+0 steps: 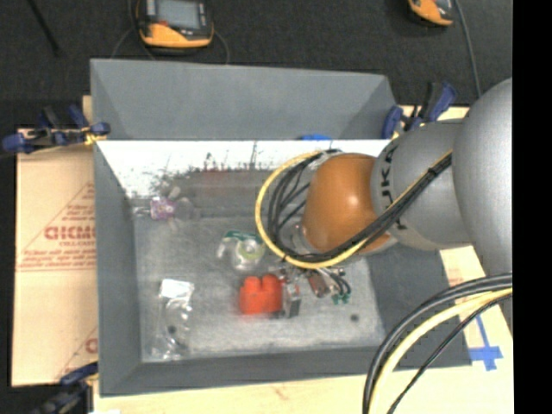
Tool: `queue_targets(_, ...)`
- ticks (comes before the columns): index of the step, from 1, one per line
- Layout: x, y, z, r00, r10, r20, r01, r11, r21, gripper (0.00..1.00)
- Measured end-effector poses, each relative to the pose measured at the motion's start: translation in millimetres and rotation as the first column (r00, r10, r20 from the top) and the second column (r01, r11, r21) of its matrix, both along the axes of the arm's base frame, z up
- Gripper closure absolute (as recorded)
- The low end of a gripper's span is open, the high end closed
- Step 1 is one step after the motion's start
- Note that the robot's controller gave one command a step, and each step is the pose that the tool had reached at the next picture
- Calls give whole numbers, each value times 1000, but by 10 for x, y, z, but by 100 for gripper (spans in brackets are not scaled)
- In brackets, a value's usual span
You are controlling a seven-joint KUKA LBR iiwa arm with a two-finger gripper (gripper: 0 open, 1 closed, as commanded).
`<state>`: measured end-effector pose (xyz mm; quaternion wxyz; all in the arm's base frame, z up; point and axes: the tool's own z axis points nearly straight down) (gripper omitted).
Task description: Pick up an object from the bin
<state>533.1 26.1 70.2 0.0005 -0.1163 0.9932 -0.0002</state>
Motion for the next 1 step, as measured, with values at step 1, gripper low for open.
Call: queue_targets(1, -32, -16, 1762, 997, 79, 11, -79, 997, -1, 100)
